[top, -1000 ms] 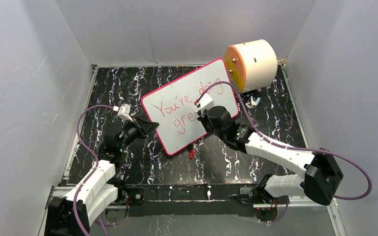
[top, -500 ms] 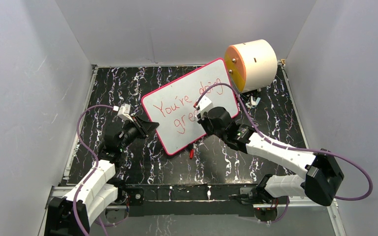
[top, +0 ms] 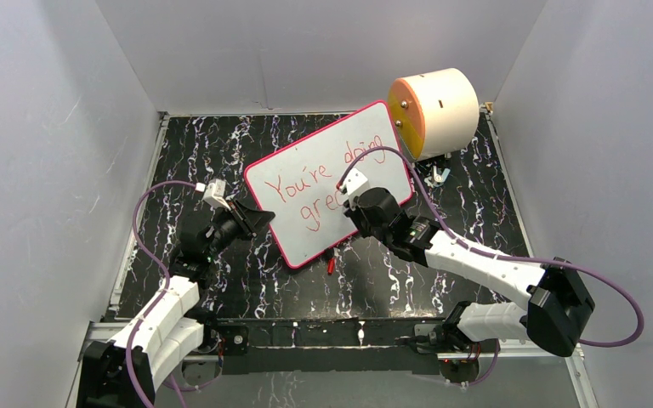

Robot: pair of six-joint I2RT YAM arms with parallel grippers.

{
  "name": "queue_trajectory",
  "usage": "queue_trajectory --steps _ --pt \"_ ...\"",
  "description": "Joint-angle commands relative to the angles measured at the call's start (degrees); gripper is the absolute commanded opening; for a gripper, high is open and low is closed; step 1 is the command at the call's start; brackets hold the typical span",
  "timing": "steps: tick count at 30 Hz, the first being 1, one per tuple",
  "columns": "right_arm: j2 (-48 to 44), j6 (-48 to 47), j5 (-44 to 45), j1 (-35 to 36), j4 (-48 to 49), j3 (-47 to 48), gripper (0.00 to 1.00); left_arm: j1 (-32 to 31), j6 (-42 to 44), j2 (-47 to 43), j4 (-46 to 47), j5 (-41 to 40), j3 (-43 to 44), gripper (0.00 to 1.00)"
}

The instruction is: Write a sentence on the whiteboard

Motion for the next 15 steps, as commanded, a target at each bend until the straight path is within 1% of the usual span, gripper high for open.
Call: queue_trajectory --steps 1,15 --pt "-1.18 0.02 3.45 -0.15 3.54 -0.52 0.00 0.25 0.39 0.29 -3.22 -2.51 1.13 0.00" --pt "-0.52 -1.23 3.56 -0.62 9.04 0.36 0.00 0.25 0.29 0.74 -2.94 -2.30 1.09 0.00"
